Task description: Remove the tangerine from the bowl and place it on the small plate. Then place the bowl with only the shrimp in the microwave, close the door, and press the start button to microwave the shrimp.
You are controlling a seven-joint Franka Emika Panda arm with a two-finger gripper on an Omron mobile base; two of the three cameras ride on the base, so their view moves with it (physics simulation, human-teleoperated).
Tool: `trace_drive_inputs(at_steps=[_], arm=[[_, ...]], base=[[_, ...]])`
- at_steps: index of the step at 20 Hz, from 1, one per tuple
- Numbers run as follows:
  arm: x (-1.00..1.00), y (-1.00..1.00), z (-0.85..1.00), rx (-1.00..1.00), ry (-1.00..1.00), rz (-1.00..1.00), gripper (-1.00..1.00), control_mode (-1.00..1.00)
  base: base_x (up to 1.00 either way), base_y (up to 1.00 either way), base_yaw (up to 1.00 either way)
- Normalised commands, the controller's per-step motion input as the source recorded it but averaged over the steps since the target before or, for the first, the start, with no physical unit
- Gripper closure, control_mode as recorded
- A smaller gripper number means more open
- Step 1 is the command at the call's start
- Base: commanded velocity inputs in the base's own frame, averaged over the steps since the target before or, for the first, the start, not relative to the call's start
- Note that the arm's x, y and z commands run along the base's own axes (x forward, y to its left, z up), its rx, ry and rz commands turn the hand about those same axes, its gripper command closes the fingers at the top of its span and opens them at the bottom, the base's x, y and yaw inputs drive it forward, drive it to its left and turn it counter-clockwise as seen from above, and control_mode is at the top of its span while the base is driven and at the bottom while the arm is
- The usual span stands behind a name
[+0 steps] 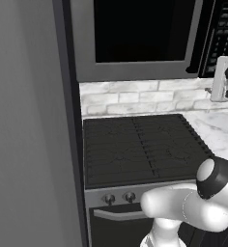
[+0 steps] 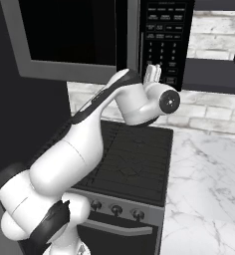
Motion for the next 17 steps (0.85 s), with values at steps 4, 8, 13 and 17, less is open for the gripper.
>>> trace_drive_inputs(at_steps=[4,8,13,17], arm=[[0.02,-0.16,-0.08,0.00,0.00,0.02,-1.00,-1.00],[0.10,-0.13,-0.13,0.00,0.00,0.02,-1.00,-1.00],[0.18,-0.12,-0.12,0.00,0.01,0.03,-1.00,-1.00],[0.25,0.00,-0.21,0.00,0.01,0.02,-1.00,-1.00]], base=[[0.00,0.00,0.00],[0.00,0.00,0.00],[0.00,0.00,0.00],[0.00,0.00,0.00]])
